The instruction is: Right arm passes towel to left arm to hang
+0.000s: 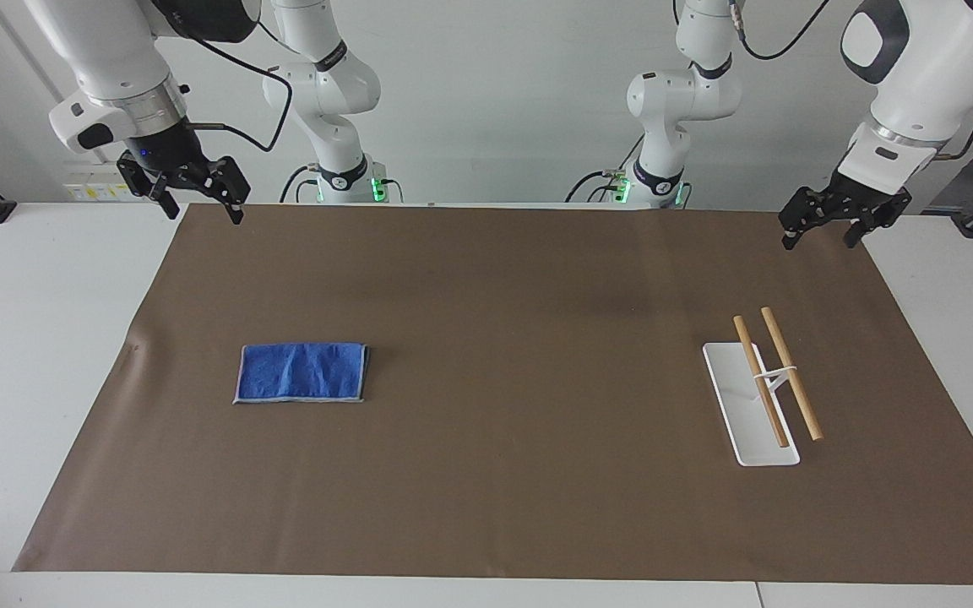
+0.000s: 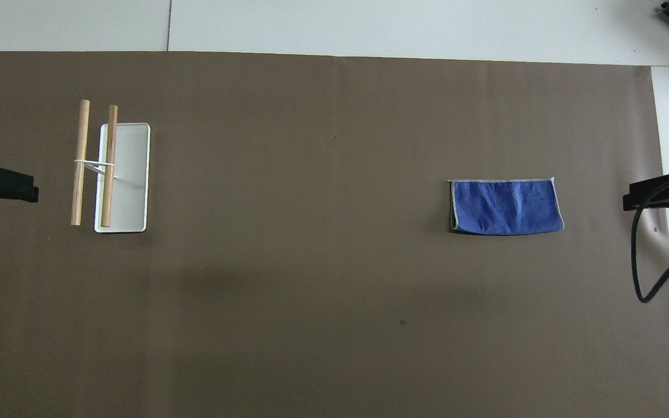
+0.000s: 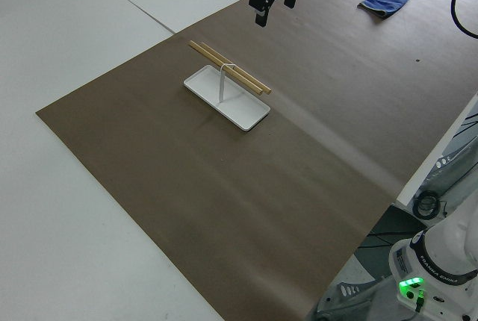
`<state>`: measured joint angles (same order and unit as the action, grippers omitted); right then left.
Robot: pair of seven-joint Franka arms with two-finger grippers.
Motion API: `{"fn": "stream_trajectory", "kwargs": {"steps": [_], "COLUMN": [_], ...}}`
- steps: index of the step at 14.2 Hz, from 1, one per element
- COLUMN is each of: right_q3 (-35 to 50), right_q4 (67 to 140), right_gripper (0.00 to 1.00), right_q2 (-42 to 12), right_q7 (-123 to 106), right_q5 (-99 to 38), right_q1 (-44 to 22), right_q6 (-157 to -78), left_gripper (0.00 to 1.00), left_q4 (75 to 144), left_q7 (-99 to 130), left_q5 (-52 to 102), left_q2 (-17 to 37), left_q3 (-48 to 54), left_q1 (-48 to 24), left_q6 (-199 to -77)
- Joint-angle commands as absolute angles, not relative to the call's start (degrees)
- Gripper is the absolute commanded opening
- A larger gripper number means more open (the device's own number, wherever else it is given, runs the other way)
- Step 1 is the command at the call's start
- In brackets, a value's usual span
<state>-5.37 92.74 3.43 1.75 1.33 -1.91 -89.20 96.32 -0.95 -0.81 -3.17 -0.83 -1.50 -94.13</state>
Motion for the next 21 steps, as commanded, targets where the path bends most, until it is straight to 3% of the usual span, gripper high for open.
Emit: {"fn": "stream_trajectory", "kwargs": {"steps": [1,21], "right_q3": [-4.83,-4.83], "right_q4": [93.6,94.57], "right_gripper": [1.0,1.0], "right_q2": [4.04,4.48], "right_q7": [3.24,3.34], "right_q5": [2.11,2.11], "right_q1": [-1.67,-1.67], "right_q6": [-90.0,-90.44], "left_gripper": [1.0,1.0], "left_q4": [97.65,97.65], "left_q7": [-0.35,-0.35], "left_q5": [-1.85,-1.85], "left_q2": [-4.48,-4.48], "left_q3": [-0.44,-0.44], "left_q1": [-1.14,-1.14], "left_q6": [-94.13,-94.13]}}
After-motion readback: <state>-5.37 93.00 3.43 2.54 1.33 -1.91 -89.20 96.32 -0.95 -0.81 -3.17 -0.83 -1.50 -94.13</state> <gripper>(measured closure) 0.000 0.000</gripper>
